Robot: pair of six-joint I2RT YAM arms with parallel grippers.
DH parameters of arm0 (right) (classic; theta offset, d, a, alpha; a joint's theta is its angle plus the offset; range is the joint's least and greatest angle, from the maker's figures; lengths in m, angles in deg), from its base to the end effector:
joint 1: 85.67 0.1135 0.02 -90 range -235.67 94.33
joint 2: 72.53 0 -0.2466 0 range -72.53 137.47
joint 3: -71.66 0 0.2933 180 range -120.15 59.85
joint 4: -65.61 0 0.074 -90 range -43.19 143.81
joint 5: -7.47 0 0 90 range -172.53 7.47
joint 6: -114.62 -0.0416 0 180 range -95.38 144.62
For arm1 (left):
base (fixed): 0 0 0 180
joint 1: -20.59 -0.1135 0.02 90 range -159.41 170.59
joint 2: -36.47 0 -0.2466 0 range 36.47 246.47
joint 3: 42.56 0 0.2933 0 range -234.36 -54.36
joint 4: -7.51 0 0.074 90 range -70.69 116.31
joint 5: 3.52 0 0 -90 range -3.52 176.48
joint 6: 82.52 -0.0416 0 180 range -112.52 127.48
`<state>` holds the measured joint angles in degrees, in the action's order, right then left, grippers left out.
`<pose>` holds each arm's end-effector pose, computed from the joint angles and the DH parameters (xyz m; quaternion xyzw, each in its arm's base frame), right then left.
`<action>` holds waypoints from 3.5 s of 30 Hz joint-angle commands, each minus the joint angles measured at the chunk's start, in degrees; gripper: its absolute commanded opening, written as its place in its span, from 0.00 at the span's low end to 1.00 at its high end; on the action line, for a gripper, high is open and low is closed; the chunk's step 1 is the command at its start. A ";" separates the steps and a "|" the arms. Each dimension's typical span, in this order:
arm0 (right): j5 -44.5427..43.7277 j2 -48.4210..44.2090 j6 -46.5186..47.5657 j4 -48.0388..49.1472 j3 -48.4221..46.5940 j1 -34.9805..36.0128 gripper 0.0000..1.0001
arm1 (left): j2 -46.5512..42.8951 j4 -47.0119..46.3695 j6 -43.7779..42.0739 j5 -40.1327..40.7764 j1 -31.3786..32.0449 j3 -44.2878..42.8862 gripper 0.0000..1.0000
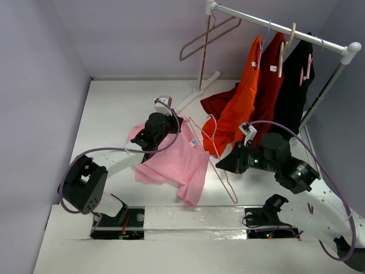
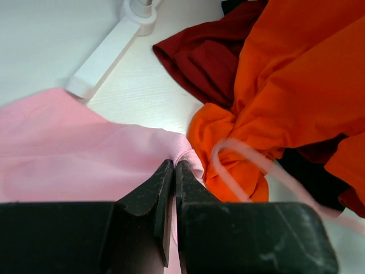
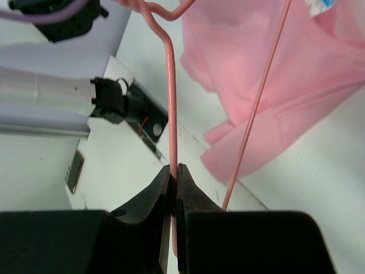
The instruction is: Place the t-shirt on the hanger
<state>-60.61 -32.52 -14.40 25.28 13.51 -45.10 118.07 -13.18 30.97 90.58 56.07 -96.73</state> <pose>0.1525 0.1510 0.3208 -0.1171 0.8133 0.4718 0.3198 0.2941 -0.2059 0.2088 0.0544 0.7454 -0.3035 0.5911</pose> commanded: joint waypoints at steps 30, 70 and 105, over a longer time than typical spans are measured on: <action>5.94 -0.73 2.73 -1.71 -2.35 1.08 0.00 | -0.48 -0.38 -0.02 0.38 -0.24 -4.30 0.00; -4.50 21.50 2.90 45.05 6.98 3.89 0.00 | -17.61 5.50 7.27 -3.75 0.98 2.38 0.00; -10.31 42.17 10.63 89.88 2.31 7.85 0.00 | -34.23 28.89 5.61 8.29 3.10 -9.57 0.60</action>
<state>-71.28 11.83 -4.28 105.80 15.12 -37.58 84.83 16.94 38.16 95.56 58.85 -101.56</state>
